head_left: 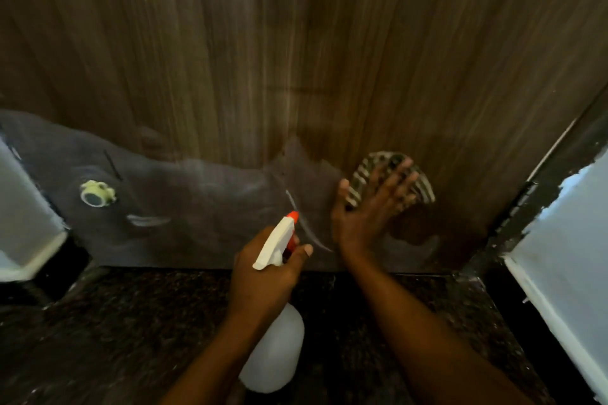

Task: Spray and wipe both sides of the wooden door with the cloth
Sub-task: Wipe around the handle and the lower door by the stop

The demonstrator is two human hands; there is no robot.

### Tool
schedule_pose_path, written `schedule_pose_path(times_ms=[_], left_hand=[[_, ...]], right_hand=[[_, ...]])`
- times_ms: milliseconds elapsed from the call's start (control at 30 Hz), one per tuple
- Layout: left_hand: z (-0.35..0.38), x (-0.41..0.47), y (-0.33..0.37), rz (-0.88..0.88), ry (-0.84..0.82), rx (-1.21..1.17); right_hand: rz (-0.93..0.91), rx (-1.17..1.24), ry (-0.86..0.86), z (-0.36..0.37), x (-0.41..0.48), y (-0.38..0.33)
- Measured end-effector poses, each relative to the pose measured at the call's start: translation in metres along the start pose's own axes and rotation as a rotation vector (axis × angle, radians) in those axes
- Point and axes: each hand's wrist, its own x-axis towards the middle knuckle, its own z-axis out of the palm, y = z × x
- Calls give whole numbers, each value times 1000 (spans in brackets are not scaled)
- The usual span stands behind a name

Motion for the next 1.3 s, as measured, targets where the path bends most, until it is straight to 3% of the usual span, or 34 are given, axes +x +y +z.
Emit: schedule_pose_path(times_ms=[133, 233, 400, 500, 567, 733, 800, 900, 1067, 1100, 1167, 1300], left_hand=[[-31, 4, 5, 52, 32, 17], [-47, 5, 3, 33, 46, 44], [-51, 1, 1, 30, 66, 49], [-56, -2, -1, 43, 154, 51], [-63, 0, -3, 25, 200, 47], [-92, 9, -11, -49, 191, 45], [-105, 11, -15, -70, 199, 29], [-120, 11, -21, -86, 214, 23], [-148, 17, -26, -99, 254, -29], [-155, 20, -28, -99, 268, -27], [-165, 23, -27, -71, 295, -42], [-185, 29, -25, -44, 299, -47]], right_hand=[[-647, -136, -106, 16, -15, -28], [-831, -236, -189, 22, -37, 13], [-736, -294, -190, 6, -37, 55], [-431, -184, -34, 5, -17, -5], [-354, -117, 4, 10, -8, -48], [-954, -199, -153, 32, -38, -54], [-1094, -266, -201, 36, -48, -34], [-1084, -289, -217, 28, -48, -13], [-520, -185, 12, 26, -31, -94], [-525, -142, 18, 28, -30, -119], [-717, -112, -34, 35, -37, -148], [-1148, -246, -205, 44, -57, -134]])
